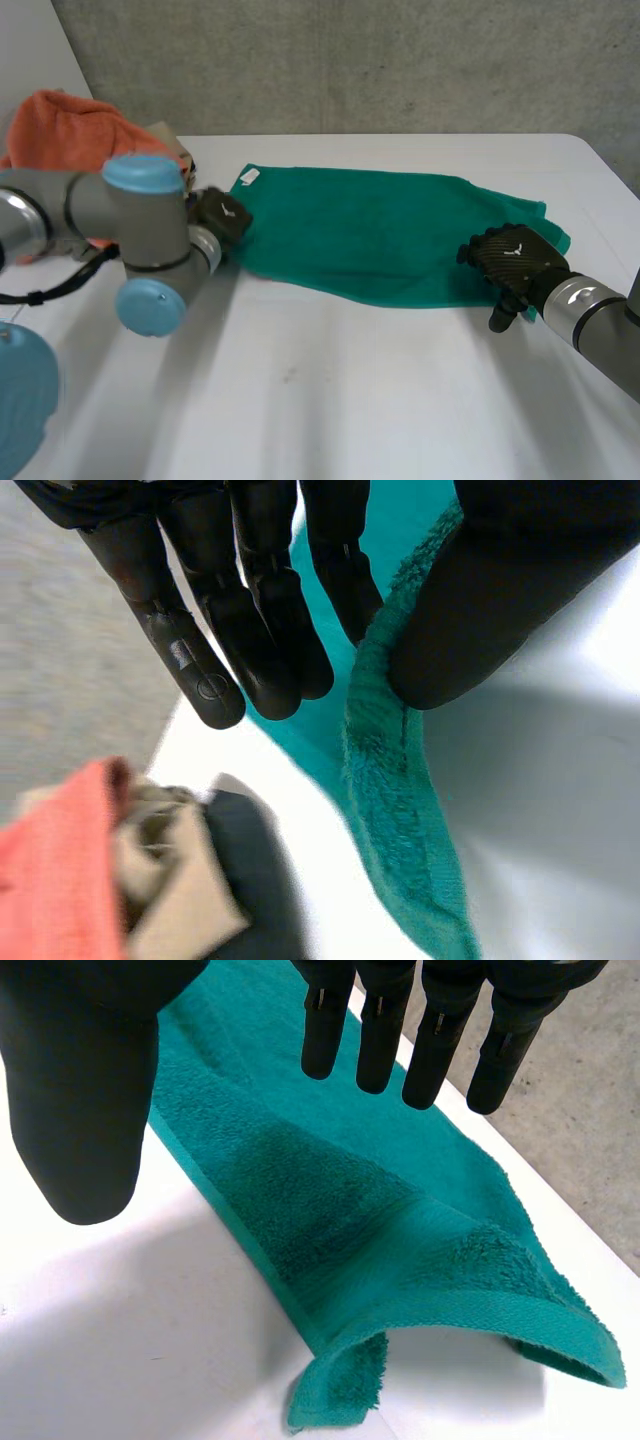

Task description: Fold the laundry.

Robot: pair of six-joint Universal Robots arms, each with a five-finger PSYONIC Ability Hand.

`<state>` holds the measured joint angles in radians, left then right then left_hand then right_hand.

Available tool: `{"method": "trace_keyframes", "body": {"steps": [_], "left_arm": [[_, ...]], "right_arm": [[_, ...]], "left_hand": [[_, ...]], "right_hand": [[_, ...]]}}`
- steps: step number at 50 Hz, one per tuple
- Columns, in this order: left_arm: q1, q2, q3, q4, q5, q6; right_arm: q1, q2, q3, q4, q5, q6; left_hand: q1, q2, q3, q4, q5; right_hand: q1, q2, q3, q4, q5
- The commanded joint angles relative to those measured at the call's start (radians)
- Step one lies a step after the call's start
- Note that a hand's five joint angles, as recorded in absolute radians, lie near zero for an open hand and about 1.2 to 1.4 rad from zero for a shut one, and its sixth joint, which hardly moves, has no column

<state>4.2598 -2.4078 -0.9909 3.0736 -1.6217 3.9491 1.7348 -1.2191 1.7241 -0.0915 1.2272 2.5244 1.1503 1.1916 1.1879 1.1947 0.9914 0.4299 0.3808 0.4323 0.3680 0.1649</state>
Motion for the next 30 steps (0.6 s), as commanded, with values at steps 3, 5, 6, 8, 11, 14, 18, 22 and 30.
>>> {"method": "trace_keyframes", "body": {"steps": [3, 5, 6, 8, 11, 14, 18, 22, 30], "left_arm": [[0.005, 0.329, -0.098, -0.035, 0.062, -0.155], [0.006, 0.406, -0.12, -0.047, 0.097, -0.2], [0.008, 0.429, -0.124, -0.052, 0.108, -0.214], [0.011, 0.492, -0.14, -0.068, 0.135, -0.252], [0.012, 0.558, -0.149, -0.098, 0.163, -0.292], [0.008, 0.593, -0.146, -0.115, 0.172, -0.314], [-0.003, 0.63, -0.133, -0.134, 0.174, -0.341], [-0.028, 0.65, -0.112, -0.141, 0.171, -0.36], [-0.058, 0.694, -0.072, -0.144, 0.154, -0.386]], "right_arm": [[0.002, 0.007, -0.015, 0.015, 0.003, 0.03], [0.008, 0.026, -0.027, 0.03, 0.003, 0.033], [0.011, 0.032, -0.034, 0.038, 0.003, 0.033], [0.015, 0.059, -0.058, 0.068, 0.006, 0.03], [0.019, 0.091, -0.09, 0.114, 0.005, 0.037], [0.029, 0.105, -0.1, 0.13, -0.002, 0.051], [0.058, 0.124, -0.107, 0.127, -0.003, 0.076], [0.089, 0.15, -0.11, 0.098, 0.006, 0.105], [0.121, 0.182, -0.115, 0.01, 0.071, 0.12]], "left_hand": [[0.246, 0.205, 0.208, 0.202, 0.23], [0.246, 0.205, 0.208, 0.202, 0.23], [0.246, 0.205, 0.208, 0.202, 0.23], [0.246, 0.205, 0.208, 0.202, 0.23], [0.246, 0.205, 0.208, 0.202, 0.23], [0.246, 0.205, 0.208, 0.202, 0.23], [0.246, 0.205, 0.208, 0.202, 0.23], [0.246, 0.205, 0.208, 0.202, 0.23], [0.246, 0.205, 0.208, 0.202, 0.23]], "right_hand": [[-0.026, 0.023, -0.029, 0.035, 0.064], [0.038, 0.087, 0.036, 0.1, 0.128], [0.047, 0.096, 0.045, 0.109, 0.137], [0.085, 0.134, 0.083, 0.147, 0.175], [0.106, 0.155, 0.103, 0.168, 0.196], [0.109, 0.158, 0.106, 0.171, 0.199], [0.112, 0.161, 0.109, 0.174, 0.202], [0.112, 0.161, 0.109, 0.174, 0.202], [0.229, 0.278, 0.227, 0.291, 0.32]]}}
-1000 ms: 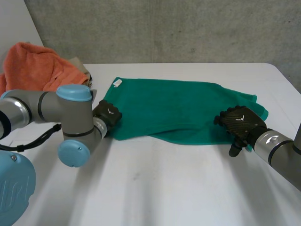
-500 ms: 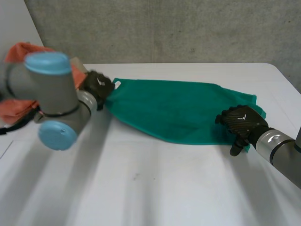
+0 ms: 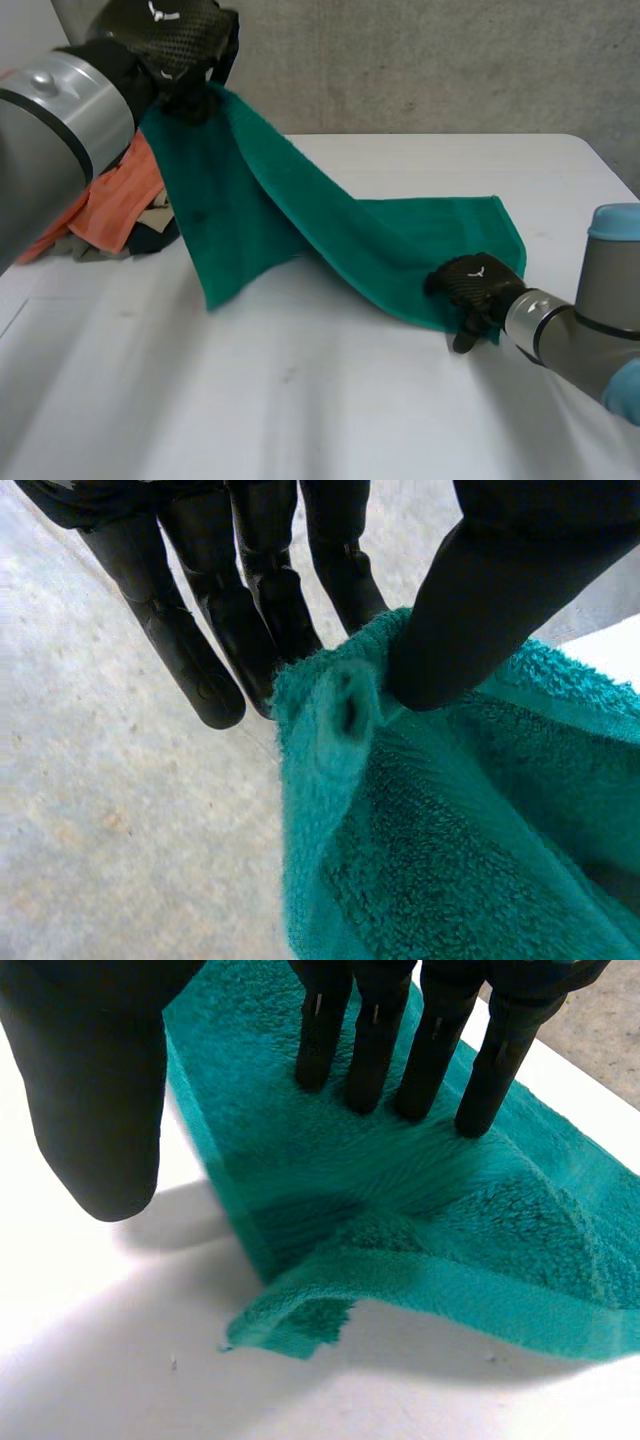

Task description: Fold the laundry.

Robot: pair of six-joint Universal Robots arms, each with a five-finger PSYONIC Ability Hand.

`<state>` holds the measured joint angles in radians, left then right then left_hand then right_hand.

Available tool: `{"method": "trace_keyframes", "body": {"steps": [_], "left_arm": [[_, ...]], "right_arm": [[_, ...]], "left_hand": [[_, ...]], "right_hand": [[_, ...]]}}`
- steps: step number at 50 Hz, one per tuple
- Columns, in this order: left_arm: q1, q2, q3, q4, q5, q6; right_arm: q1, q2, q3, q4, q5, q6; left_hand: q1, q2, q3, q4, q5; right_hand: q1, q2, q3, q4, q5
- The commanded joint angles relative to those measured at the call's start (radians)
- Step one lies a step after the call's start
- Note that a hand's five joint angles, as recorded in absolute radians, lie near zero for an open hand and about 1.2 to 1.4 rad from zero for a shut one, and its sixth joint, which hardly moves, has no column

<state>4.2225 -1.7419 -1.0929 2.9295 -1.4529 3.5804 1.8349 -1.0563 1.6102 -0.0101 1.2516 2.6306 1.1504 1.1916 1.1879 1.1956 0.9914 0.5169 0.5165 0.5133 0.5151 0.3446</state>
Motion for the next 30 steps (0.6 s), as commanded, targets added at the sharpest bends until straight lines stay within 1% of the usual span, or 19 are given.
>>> {"method": "trace_keyframes", "body": {"steps": [1, 8, 15, 18, 19, 20, 21, 23, 26, 30], "left_arm": [[-0.024, 0.035, 0.036, -0.003, -0.02, -0.023], [-0.036, 0.056, 0.056, -0.007, -0.035, -0.032], [-0.038, 0.079, 0.076, -0.021, -0.055, -0.043], [-0.036, 0.096, 0.074, -0.027, -0.058, -0.051], [-0.035, 0.099, 0.073, -0.029, -0.058, -0.052], [-0.033, 0.105, 0.07, -0.029, -0.06, -0.052], [-0.032, 0.107, 0.067, -0.027, -0.06, -0.054], [-0.024, 0.11, 0.057, -0.029, -0.06, -0.055], [-0.004, 0.11, 0.039, -0.029, -0.063, -0.054], [0.046, 0.11, -0.007, -0.03, -0.064, -0.049]], "right_arm": [[0.023, 0.021, -0.003, -0.088, 0.052, 0.02], [0.05, 0.052, -0.023, -0.103, 0.068, 0.034], [0.064, 0.082, -0.044, -0.123, 0.121, 0.034], [0.067, 0.088, -0.053, -0.13, 0.135, 0.031], [0.066, 0.088, -0.055, -0.131, 0.138, 0.031], [0.063, 0.085, -0.058, -0.133, 0.146, 0.031], [0.061, 0.084, -0.059, -0.133, 0.149, 0.032], [0.054, 0.075, -0.062, -0.133, 0.157, 0.038], [0.029, 0.023, -0.053, -0.125, 0.152, 0.046], [-0.018, -0.105, -0.07, -0.088, 0.126, 0.035]], "left_hand": [[0.246, 0.205, 0.208, 0.201, 0.23], [0.246, 0.205, 0.208, 0.201, 0.23], [0.246, 0.205, 0.208, 0.201, 0.23], [0.246, 0.205, 0.208, 0.201, 0.23], [0.246, 0.205, 0.208, 0.201, 0.23], [0.246, 0.205, 0.208, 0.201, 0.23], [0.246, 0.205, 0.208, 0.201, 0.23], [0.246, 0.205, 0.208, 0.201, 0.23], [0.246, 0.205, 0.208, 0.201, 0.23], [0.246, 0.205, 0.208, 0.201, 0.23]], "right_hand": [[0.139, 0.14, 0.143, 0.141, 0.137], [0.133, 0.134, 0.137, 0.135, 0.131], [0.198, 0.198, 0.201, 0.2, 0.196], [0.344, 0.344, 0.348, 0.346, 0.342], [0.464, 0.464, 0.467, 0.466, 0.462], [0.814, 0.814, 0.817, 0.816, 0.812], [0.879, 0.879, 0.882, 0.881, 0.876], [0.879, 0.88, 0.883, 0.881, 0.877], [0.879, 0.88, 0.883, 0.881, 0.877], [0.879, 0.88, 0.883, 0.881, 0.877]]}}
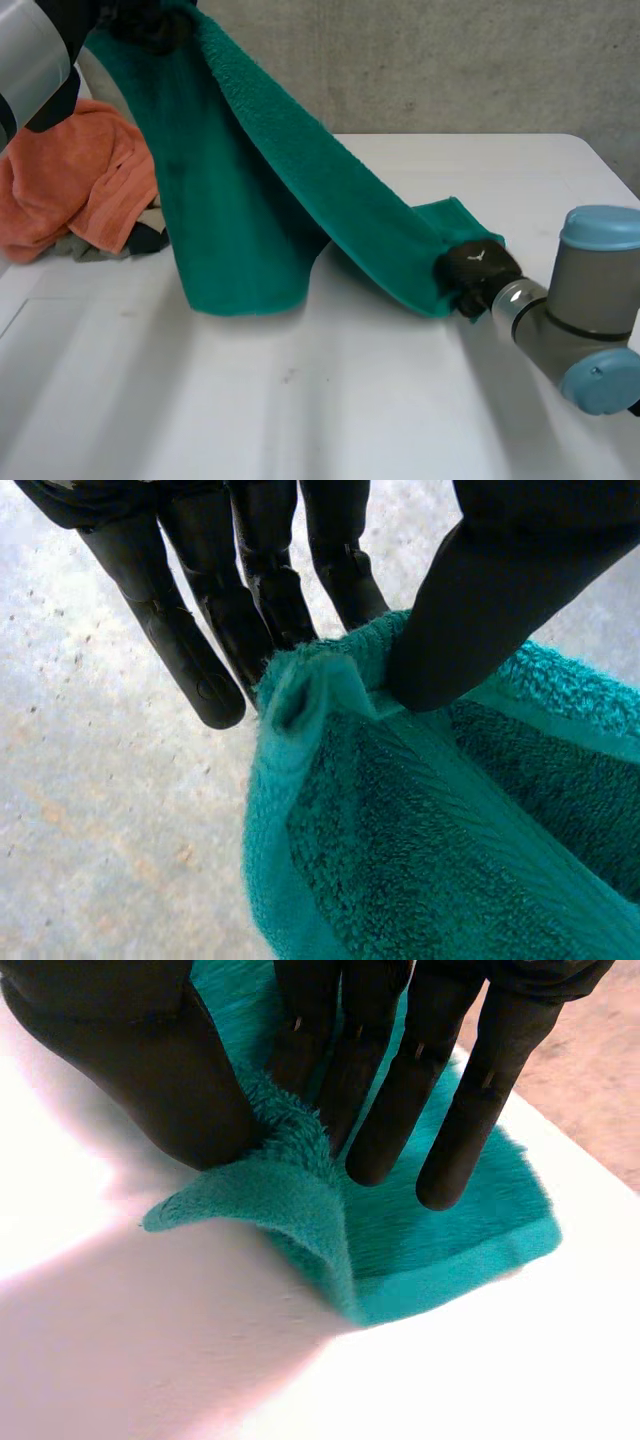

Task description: Fold the laundry.

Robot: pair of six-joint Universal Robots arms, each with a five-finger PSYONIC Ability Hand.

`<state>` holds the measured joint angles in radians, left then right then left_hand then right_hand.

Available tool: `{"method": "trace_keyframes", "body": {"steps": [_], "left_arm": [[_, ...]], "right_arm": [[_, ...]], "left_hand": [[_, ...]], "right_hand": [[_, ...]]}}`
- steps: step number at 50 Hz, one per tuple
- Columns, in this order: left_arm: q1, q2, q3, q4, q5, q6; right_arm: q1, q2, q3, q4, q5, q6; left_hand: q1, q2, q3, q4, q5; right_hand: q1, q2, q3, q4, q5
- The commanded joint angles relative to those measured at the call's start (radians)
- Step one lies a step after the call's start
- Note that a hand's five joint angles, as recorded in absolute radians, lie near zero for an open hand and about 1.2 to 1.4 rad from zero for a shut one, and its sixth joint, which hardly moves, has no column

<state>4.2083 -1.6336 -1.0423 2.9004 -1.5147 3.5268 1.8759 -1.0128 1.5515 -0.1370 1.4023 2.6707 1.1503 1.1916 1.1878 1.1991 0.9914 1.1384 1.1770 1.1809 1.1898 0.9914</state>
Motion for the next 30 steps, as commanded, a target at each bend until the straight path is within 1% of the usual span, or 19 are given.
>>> {"method": "trace_keyframes", "body": {"steps": [1, 4, 5, 8, 9, 11, 12, 15, 16, 19, 20, 22, 23, 25, 26, 29, 30], "left_arm": [[0.078, 0.001, -0.083, -0.001, 0.002, 0.006], [0.099, -0.003, -0.123, -0.004, 0.011, 0.02], [0.116, -0.005, -0.151, -0.004, 0.02, 0.033], [0.139, -0.021, -0.194, -0.007, 0.039, 0.07], [0.156, -0.047, -0.223, -0.013, 0.051, 0.104], [0.173, -0.077, -0.245, -0.02, 0.065, 0.144], [0.189, -0.109, -0.263, -0.033, 0.077, 0.186], [0.211, -0.164, -0.277, -0.061, 0.093, 0.257], [0.217, -0.205, -0.275, -0.081, 0.1, 0.291], [0.22, -0.267, -0.262, -0.108, 0.102, 0.331], [0.219, -0.305, -0.243, -0.121, 0.102, 0.346], [0.219, -0.343, -0.216, -0.125, 0.102, 0.35], [0.219, -0.385, -0.178, -0.125, 0.102, 0.342], [0.214, -0.422, -0.133, -0.125, 0.1, 0.331], [0.211, -0.455, -0.075, -0.124, 0.1, 0.319], [0.203, -0.505, 0.022, -0.113, 0.099, 0.305], [0.202, -0.532, 0.094, -0.09, 0.097, 0.296]], "right_arm": [[-0.087, -0.206, -0.028, 0.077, -0.049, -0.017], [-0.135, -0.282, -0.069, 0.155, -0.097, -0.04], [-0.165, -0.32, -0.112, 0.222, -0.13, -0.057], [-0.216, -0.362, -0.188, 0.36, -0.177, -0.083], [-0.263, -0.368, -0.242, 0.454, -0.202, -0.101], [-0.299, -0.362, -0.295, 0.546, -0.229, -0.126], [-0.328, -0.351, -0.338, 0.629, -0.253, -0.158], [-0.337, -0.319, -0.392, 0.735, -0.281, -0.227], [-0.333, -0.29, -0.418, 0.785, -0.281, -0.277], [-0.32, -0.233, -0.459, 0.861, -0.26, -0.363], [-0.308, -0.195, -0.49, 0.894, -0.235, -0.414], [-0.288, -0.153, -0.525, 0.909, -0.198, -0.431], [-0.267, -0.115, -0.562, 0.904, -0.166, -0.423], [-0.244, -0.069, -0.605, 0.893, -0.134, -0.407], [-0.219, -0.023, -0.658, 0.867, -0.1, -0.391], [-0.189, 0.039, -0.755, 0.808, -0.063, -0.368], [-0.176, 0.077, -0.833, 0.751, -0.045, -0.353]], "left_hand": [[0.246, 0.205, 0.208, 0.197, 0.23], [0.246, 0.205, 0.208, 0.197, 0.23], [0.246, 0.205, 0.208, 0.197, 0.23], [0.246, 0.205, 0.208, 0.197, 0.23], [0.246, 0.205, 0.208, 0.197, 0.23], [0.246, 0.205, 0.208, 0.197, 0.23], [0.246, 0.205, 0.208, 0.197, 0.23], [0.246, 0.205, 0.208, 0.197, 0.23], [0.246, 0.205, 0.208, 0.197, 0.23], [0.246, 0.205, 0.208, 0.197, 0.23], [0.246, 0.205, 0.208, 0.197, 0.23], [0.246, 0.205, 0.208, 0.197, 0.23], [0.246, 0.205, 0.208, 0.197, 0.23], [0.246, 0.205, 0.208, 0.197, 0.23], [0.246, 0.205, 0.208, 0.197, 0.23], [0.246, 0.205, 0.208, 0.197, 0.23], [0.246, 0.205, 0.208, 0.197, 0.23]], "right_hand": [[0.258, 0.219, 0.215, 0.207, 0.23], [0.258, 0.219, 0.215, 0.207, 0.23], [0.258, 0.219, 0.215, 0.207, 0.23], [0.258, 0.219, 0.215, 0.207, 0.23], [0.258, 0.219, 0.215, 0.207, 0.23], [0.258, 0.219, 0.215, 0.207, 0.23], [0.258, 0.219, 0.215, 0.207, 0.23], [0.258, 0.219, 0.215, 0.207, 0.23], [0.258, 0.219, 0.215, 0.207, 0.23], [0.258, 0.219, 0.215, 0.207, 0.23], [0.258, 0.219, 0.215, 0.207, 0.23], [0.258, 0.219, 0.215, 0.207, 0.23], [0.258, 0.219, 0.215, 0.207, 0.23], [0.258, 0.219, 0.215, 0.207, 0.23], [0.258, 0.219, 0.215, 0.207, 0.23], [0.258, 0.219, 0.215, 0.207, 0.23], [0.258, 0.219, 0.215, 0.207, 0.23]]}}
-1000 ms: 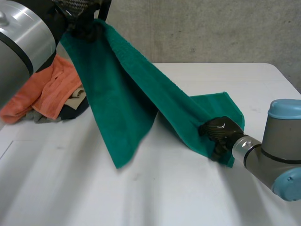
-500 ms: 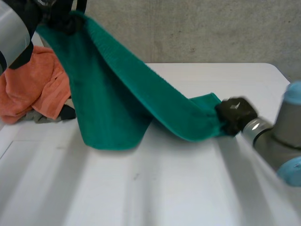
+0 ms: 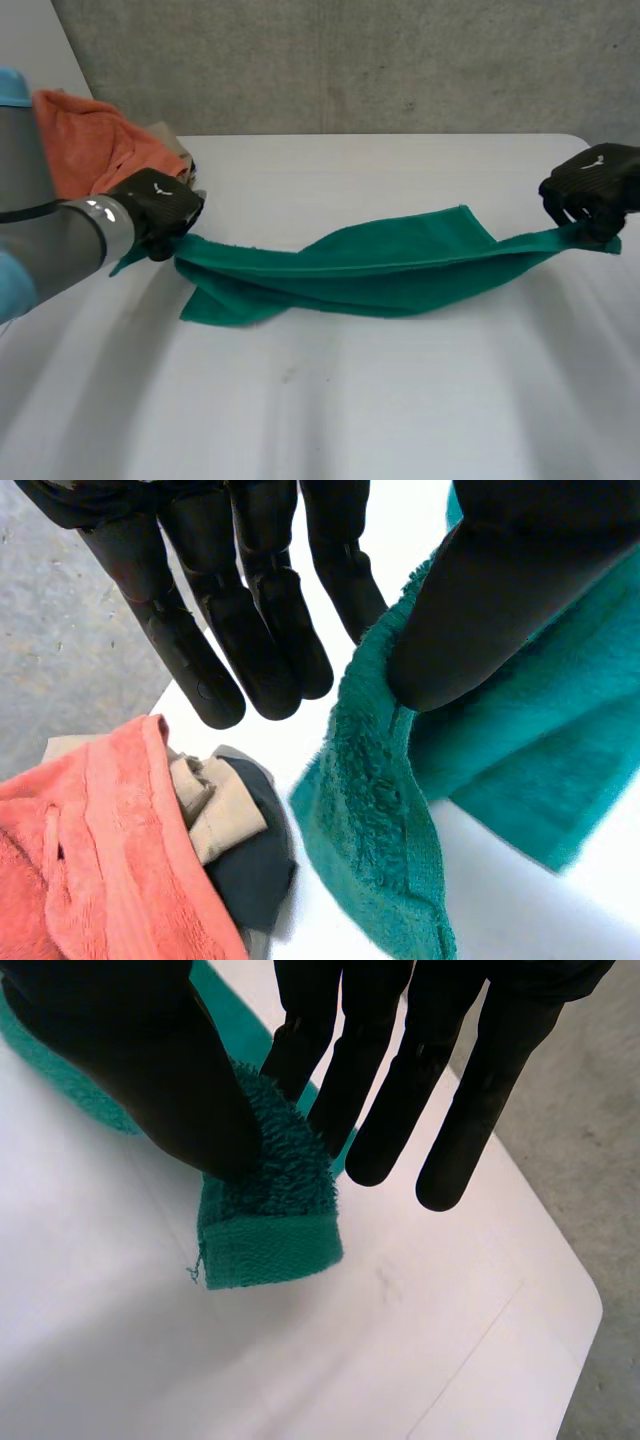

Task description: Fold the laundry.

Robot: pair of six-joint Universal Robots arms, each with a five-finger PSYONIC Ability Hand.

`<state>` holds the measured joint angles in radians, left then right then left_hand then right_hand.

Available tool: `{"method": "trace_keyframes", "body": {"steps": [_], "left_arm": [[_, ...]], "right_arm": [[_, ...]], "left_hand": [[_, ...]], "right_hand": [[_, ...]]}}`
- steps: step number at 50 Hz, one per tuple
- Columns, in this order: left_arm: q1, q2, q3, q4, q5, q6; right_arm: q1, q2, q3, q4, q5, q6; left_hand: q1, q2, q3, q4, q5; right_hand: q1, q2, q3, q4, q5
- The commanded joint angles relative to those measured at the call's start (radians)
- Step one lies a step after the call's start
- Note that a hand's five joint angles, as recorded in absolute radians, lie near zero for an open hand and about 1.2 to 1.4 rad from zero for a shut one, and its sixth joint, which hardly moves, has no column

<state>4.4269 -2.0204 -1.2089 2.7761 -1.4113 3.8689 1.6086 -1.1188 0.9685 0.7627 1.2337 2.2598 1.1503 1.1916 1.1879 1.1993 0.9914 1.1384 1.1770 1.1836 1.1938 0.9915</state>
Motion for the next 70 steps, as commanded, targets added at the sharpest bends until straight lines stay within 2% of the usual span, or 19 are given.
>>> {"method": "trace_keyframes", "body": {"steps": [1, 3, 7, 8, 12, 14, 16, 21, 30, 36, 43, 47, 51, 55, 56, 62, 64, 66, 70], "left_arm": [[-0.015, -0.158, 0.302, 0.052, -0.008, -0.052], [-0.014, -0.176, 0.385, 0.098, -0.008, -0.069], [-0.012, -0.201, 0.586, 0.275, -0.024, -0.166], [-0.012, -0.193, 0.651, 0.362, -0.037, -0.217], [-0.02, -0.166, 0.768, 0.582, -0.081, -0.337], [-0.021, -0.152, 0.795, 0.655, -0.103, -0.373], [-0.024, -0.144, 0.804, 0.716, -0.121, -0.408], [-0.027, -0.147, 0.746, 0.689, -0.11, -0.422], [-0.014, -0.19, 0.54, 0.665, -0.11, -0.414], [-0.014, -0.244, 0.364, 0.663, -0.106, -0.41], [-0.014, -0.244, 0.181, 0.626, -0.083, -0.335], [-0.012, -0.202, 0.082, 0.541, -0.058, -0.261], [-0.008, -0.138, -0.012, 0.395, -0.057, -0.169], [-0.004, -0.061, -0.101, 0.177, -0.055, -0.076], [0.0, -0.034, -0.135, 0.087, -0.052, -0.046], [0.012, 0.06, -0.227, -0.176, -0.04, 0.004], [0.011, 0.094, -0.25, -0.252, -0.029, 0.011], [0.009, 0.114, -0.258, -0.288, -0.018, 0.017], [-0.004, 0.128, -0.247, -0.306, 0.0, 0.024]], "right_arm": [[0.097, 0.204, -0.292, -0.187, 0.133, 0.067], [0.108, 0.24, -0.381, -0.277, 0.15, 0.086], [0.122, 0.289, -0.537, -0.576, 0.197, 0.176], [0.117, 0.286, -0.547, -0.706, 0.214, 0.234], [0.111, 0.249, -0.48, -1.019, 0.234, 0.401], [0.112, 0.226, -0.43, -1.123, 0.236, 0.463], [0.116, 0.196, -0.359, -1.233, 0.228, 0.526], [0.112, 0.169, -0.272, -1.28, 0.207, 0.535], [0.099, 0.221, -0.197, -1.215, 0.127, 0.54], [0.07, 0.304, -0.117, -1.105, 0.06, 0.531], [0.065, 0.315, 0.016, -0.939, -0.003, 0.423], [0.057, 0.257, 0.102, -0.827, -0.013, 0.336], [0.027, 0.154, 0.197, -0.686, -0.014, 0.238], [-0.032, 0.062, 0.274, -0.516, -0.008, 0.13], [-0.051, 0.036, 0.3, -0.415, 0.003, 0.074], [-0.133, -0.053, 0.427, -0.024, 0.069, -0.205], [-0.157, -0.099, 0.476, 0.015, 0.07, -0.32], [-0.157, -0.121, 0.495, -0.003, 0.069, -0.37], [-0.142, -0.142, 0.503, -0.074, 0.064, -0.338]], "left_hand": [[0.246, 0.205, 0.208, 0.197, 0.23], [0.246, 0.205, 0.208, 0.197, 0.23], [0.246, 0.205, 0.208, 0.197, 0.23], [0.246, 0.205, 0.208, 0.197, 0.23], [0.246, 0.205, 0.208, 0.197, 0.23], [0.246, 0.205, 0.208, 0.197, 0.23], [0.246, 0.205, 0.208, 0.197, 0.23], [0.246, 0.205, 0.208, 0.197, 0.23], [0.246, 0.205, 0.208, 0.197, 0.23], [0.246, 0.205, 0.208, 0.197, 0.23], [0.246, 0.205, 0.208, 0.197, 0.23], [0.246, 0.205, 0.208, 0.197, 0.23], [0.246, 0.205, 0.208, 0.197, 0.23], [0.246, 0.205, 0.208, 0.197, 0.23], [0.246, 0.205, 0.208, 0.197, 0.23], [0.246, 0.205, 0.208, 0.197, 0.23], [0.246, 0.205, 0.208, 0.197, 0.23], [0.246, 0.205, 0.208, 0.197, 0.23], [0.246, 0.205, 0.208, 0.197, 0.23]], "right_hand": [[0.258, 0.219, 0.213, 0.202, 0.23], [0.258, 0.219, 0.213, 0.202, 0.23], [0.258, 0.219, 0.213, 0.202, 0.23], [0.258, 0.219, 0.213, 0.202, 0.23], [0.258, 0.219, 0.213, 0.202, 0.23], [0.258, 0.219, 0.213, 0.202, 0.23], [0.258, 0.219, 0.213, 0.202, 0.23], [0.258, 0.219, 0.213, 0.202, 0.23], [0.258, 0.219, 0.213, 0.202, 0.23], [0.258, 0.219, 0.213, 0.202, 0.23], [0.258, 0.219, 0.213, 0.202, 0.23], [0.258, 0.219, 0.213, 0.202, 0.23], [0.258, 0.219, 0.213, 0.202, 0.23], [0.258, 0.219, 0.213, 0.202, 0.23], [0.258, 0.219, 0.213, 0.202, 0.23], [0.258, 0.219, 0.213, 0.202, 0.23], [0.258, 0.219, 0.213, 0.202, 0.23], [0.258, 0.219, 0.213, 0.202, 0.23], [0.258, 0.219, 0.213, 0.202, 0.23]]}}
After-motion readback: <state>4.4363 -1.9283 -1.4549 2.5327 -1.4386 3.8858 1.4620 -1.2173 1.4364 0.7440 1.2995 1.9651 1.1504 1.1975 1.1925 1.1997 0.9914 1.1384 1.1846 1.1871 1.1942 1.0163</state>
